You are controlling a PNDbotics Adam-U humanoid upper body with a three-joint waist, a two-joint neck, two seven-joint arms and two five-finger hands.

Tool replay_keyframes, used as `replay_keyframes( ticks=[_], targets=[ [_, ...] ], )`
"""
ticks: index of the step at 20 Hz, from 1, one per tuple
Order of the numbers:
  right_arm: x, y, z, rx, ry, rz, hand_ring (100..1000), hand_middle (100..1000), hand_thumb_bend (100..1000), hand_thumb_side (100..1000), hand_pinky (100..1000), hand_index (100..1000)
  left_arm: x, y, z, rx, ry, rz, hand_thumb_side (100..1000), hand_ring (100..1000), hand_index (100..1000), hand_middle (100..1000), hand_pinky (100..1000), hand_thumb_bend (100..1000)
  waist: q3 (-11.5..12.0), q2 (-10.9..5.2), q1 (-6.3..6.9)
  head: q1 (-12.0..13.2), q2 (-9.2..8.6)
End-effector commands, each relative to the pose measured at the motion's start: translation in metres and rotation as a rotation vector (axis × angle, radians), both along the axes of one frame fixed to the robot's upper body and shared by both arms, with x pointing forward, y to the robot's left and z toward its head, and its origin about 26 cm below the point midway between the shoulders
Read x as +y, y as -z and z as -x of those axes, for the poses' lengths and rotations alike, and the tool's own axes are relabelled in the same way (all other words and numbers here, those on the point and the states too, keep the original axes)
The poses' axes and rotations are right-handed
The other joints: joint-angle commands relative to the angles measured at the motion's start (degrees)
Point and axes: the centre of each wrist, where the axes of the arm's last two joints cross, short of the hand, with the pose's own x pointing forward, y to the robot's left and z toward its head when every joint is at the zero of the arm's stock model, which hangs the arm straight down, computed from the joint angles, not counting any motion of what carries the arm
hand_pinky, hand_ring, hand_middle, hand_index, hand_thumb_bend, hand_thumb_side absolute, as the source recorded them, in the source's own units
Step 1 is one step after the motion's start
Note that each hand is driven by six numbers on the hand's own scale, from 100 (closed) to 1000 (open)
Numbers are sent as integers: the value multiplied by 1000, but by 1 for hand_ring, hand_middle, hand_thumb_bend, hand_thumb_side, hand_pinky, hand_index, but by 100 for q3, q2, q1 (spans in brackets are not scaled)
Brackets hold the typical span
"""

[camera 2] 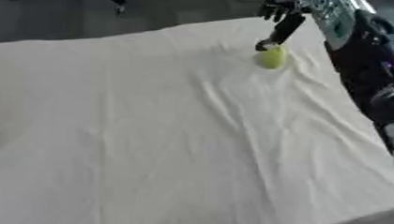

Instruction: Pick up the objects with one hand, pass them to the other hand, and then place them into the box on the other side of the table.

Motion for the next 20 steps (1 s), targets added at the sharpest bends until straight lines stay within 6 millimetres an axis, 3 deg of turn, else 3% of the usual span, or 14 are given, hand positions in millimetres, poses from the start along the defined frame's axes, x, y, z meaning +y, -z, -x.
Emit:
replay_keyframes(
  ticks=[1,20],
  targets=[
    [-15,-12,5,-34,58,22,848,820,494,230,863,878,2,-9,2,-26,-9,-21,505,700,736,684,741,639,18,-98,12,20,-20],
    [-33,1,3,-21,187,18,847,822,474,218,861,889,2,-8,3,-26,-24,-10,507,699,736,683,742,641,119,106,67,-4,-105]
  ],
)
